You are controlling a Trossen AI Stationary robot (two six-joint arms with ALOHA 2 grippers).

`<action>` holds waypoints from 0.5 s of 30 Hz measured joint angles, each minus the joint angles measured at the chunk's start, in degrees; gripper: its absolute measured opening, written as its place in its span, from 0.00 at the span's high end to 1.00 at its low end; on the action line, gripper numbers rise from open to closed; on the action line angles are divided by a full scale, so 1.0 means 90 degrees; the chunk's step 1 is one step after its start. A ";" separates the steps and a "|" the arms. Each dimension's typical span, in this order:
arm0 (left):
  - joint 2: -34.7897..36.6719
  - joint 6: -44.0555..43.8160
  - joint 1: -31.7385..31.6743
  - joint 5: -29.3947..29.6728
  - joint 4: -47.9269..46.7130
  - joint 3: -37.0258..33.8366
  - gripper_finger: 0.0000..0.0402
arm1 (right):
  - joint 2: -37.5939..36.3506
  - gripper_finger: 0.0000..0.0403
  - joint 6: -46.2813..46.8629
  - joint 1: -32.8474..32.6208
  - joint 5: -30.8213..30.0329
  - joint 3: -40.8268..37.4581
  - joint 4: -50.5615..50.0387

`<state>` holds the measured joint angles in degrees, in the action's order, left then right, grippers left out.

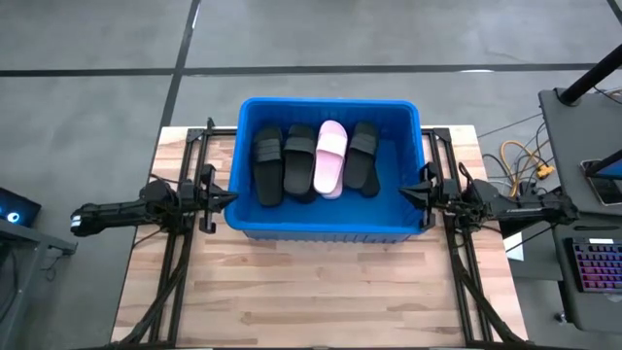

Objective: Pick and place slides into bin
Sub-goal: Return to Home Position

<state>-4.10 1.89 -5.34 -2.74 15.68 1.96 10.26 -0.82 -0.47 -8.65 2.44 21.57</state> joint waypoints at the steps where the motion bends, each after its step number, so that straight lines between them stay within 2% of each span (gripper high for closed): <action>1: 0.0000 0.0000 0.0000 0.0000 0.0005 0.0000 1.00 | 0.0000 0.98 0.0002 0.0000 -0.0002 0.0000 0.0002; 15: 0.0000 0.0002 0.0000 0.0000 0.0010 0.0000 1.00 | 0.0000 0.98 -0.0031 0.0000 0.0001 0.0005 0.0006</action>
<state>-4.10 1.91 -5.34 -2.74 15.77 1.96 10.26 -1.10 -0.47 -8.64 2.48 21.63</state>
